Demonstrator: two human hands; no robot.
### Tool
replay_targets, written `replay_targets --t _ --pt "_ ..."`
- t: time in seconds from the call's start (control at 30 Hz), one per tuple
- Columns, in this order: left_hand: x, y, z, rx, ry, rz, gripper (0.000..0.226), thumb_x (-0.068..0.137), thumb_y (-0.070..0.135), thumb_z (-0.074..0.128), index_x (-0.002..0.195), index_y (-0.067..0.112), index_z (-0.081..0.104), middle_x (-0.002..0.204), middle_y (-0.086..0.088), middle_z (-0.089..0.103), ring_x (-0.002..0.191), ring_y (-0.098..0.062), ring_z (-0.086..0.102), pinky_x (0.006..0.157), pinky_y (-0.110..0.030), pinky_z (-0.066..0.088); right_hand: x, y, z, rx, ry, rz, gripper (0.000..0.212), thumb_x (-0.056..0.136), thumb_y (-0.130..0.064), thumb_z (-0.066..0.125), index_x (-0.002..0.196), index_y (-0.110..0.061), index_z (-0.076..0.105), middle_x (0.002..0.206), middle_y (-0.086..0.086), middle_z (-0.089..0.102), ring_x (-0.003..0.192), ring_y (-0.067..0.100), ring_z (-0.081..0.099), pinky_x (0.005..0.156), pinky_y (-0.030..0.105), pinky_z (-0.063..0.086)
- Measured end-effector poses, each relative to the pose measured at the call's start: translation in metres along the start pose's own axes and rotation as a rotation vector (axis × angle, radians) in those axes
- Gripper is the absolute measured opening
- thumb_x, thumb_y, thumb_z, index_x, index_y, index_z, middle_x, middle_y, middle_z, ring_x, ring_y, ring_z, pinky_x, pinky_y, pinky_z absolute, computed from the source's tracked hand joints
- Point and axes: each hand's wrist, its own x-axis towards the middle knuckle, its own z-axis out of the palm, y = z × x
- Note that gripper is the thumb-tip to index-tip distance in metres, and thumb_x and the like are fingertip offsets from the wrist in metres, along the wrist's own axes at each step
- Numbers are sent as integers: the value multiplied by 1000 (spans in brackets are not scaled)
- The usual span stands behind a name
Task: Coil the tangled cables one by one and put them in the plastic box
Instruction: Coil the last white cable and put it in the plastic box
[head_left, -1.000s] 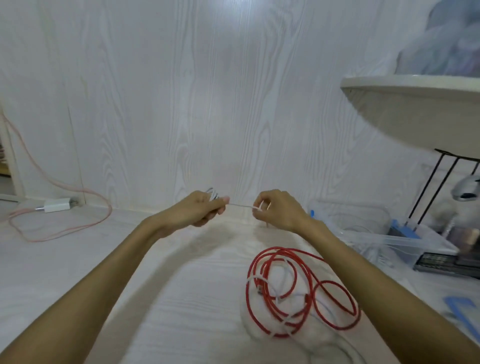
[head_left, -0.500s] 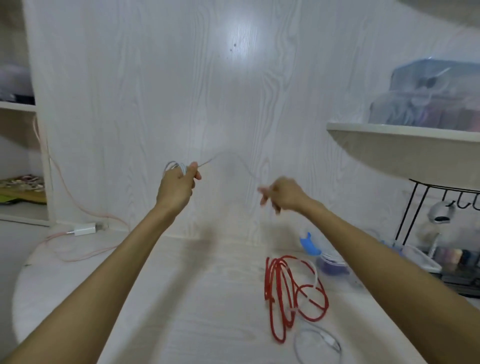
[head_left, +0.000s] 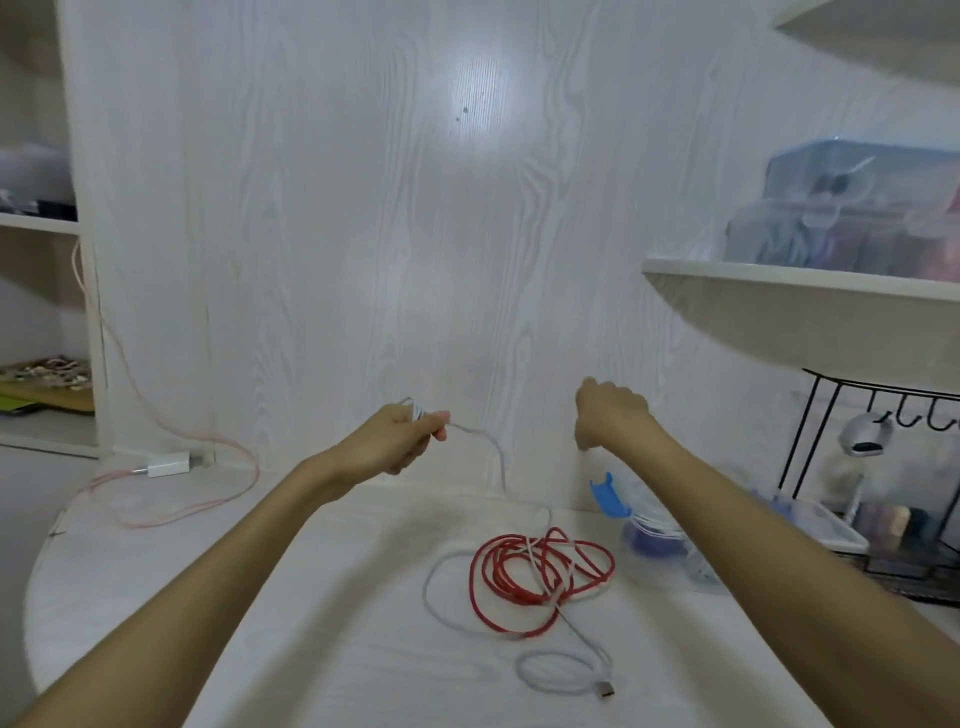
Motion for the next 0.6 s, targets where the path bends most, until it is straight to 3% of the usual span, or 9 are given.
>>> replay_targets --t 0.07,0.13,0.17,0.23,0.3,0.37,0.43,0.5,0.6 --pt "-3 4 4 -67 -117 -38 43 96 52 40 69 21 54 49 11 30 42 -6 24 40 -14 25 -9 -9 2 238 115 -296 66 86 -8 58 145 -10 27 139 12 41 127 27 41 102 34 36" --pt "-4 10 9 -171 -175 -27 55 95 59 30 62 24 55 52 7 27 43 -8 21 39 -14 24 -34 -21 2 599 65 -603 58 91 -8 51 144 -16 31 144 6 41 133 19 37 112 34 27" --pt "-5 12 10 -235 -187 -18 57 96 58 28 58 25 56 52 6 26 42 -8 21 38 -14 24 -46 -25 4 706 -34 -670 47 95 -11 46 141 -18 38 143 2 44 132 15 38 112 33 27" --pt "-8 16 9 -323 -186 -21 58 99 49 29 54 25 56 50 7 26 40 -7 20 36 -14 23 -66 -22 5 865 -297 -653 33 101 -22 36 129 -17 54 132 1 56 122 14 51 107 31 35" --pt "-13 19 7 -321 -170 -14 57 100 44 31 51 25 55 48 9 27 39 -6 21 36 -13 24 -80 -12 5 1140 -556 -558 39 102 -35 32 112 -13 62 102 7 69 94 20 66 94 33 45" --pt "-17 19 9 -276 -170 9 55 100 44 31 53 27 53 48 10 28 40 -6 21 36 -13 24 -93 -3 3 1365 -693 -494 39 99 -42 38 93 -12 62 65 2 59 58 15 56 67 27 52" --pt "-25 19 17 -268 -231 -6 54 100 45 30 55 27 53 48 9 28 40 -6 20 37 -13 24 -101 2 4 1315 -486 -537 31 96 -42 47 80 -19 60 53 -9 42 46 7 35 47 17 35" --pt "-32 18 28 -359 -361 -49 53 98 51 29 62 24 56 48 9 28 40 -6 20 37 -14 25 -102 4 2 1137 -147 -592 32 93 -47 49 70 -28 61 50 -13 39 46 5 31 45 13 29" --pt "-40 21 43 -572 -626 -106 57 95 59 25 72 18 56 47 9 27 39 -3 22 39 -14 25 -94 7 -3 1029 211 -606 42 91 -48 51 58 -25 58 43 -10 30 41 5 26 45 7 28"
